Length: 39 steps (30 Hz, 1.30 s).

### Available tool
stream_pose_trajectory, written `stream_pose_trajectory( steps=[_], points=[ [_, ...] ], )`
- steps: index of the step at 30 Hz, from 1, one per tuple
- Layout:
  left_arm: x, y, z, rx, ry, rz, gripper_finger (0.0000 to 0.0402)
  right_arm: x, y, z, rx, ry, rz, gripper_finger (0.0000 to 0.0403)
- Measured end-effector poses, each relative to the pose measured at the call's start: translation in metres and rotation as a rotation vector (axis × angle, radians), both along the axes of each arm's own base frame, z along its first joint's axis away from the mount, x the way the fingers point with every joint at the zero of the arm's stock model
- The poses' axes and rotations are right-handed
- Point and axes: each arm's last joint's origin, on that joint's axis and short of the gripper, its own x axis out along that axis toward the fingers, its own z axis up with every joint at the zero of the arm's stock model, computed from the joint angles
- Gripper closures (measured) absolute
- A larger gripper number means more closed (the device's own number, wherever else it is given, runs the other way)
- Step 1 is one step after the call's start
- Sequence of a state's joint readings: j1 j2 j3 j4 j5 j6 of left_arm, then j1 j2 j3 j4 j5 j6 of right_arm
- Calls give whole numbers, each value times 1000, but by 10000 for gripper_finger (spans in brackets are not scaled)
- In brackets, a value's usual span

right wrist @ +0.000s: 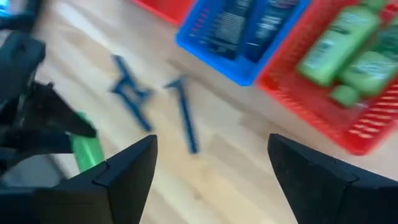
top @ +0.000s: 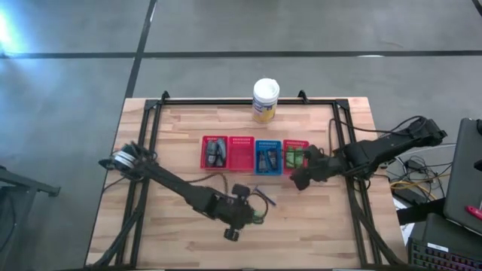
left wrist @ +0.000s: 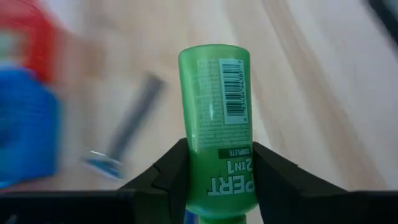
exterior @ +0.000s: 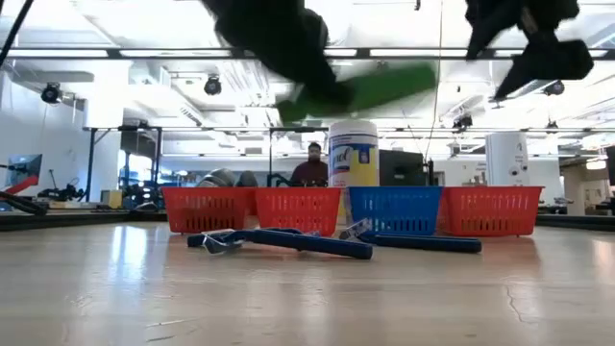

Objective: Pick & Place Travel size toiletries
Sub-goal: Put the green shampoo into the right red bin

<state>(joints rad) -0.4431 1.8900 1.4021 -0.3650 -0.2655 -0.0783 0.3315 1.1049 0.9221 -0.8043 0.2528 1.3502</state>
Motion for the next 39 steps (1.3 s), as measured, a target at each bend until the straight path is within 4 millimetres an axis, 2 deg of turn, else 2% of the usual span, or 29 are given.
stream_pose_trajectory(
  steps=[2,5,8,12,16,27,39],
  points=[
    [-2,5,20,-6,-99,106,260,0,1,7,23,-70,5,105],
    [-2,16,39,-8,-226,229,260,2,1,17,41,-174,25,106],
    [5,33,42,-10,-266,293,262,5,2,23,54,-248,35,100],
    [16,59,43,-4,-295,363,263,9,4,24,75,-266,51,89],
    [23,75,48,49,-339,358,263,13,6,21,78,-260,50,79],
    [31,80,58,17,-441,325,266,29,9,18,63,-308,61,75],
    [31,81,58,21,-441,321,269,50,-2,10,88,-323,77,167]
  ],
)
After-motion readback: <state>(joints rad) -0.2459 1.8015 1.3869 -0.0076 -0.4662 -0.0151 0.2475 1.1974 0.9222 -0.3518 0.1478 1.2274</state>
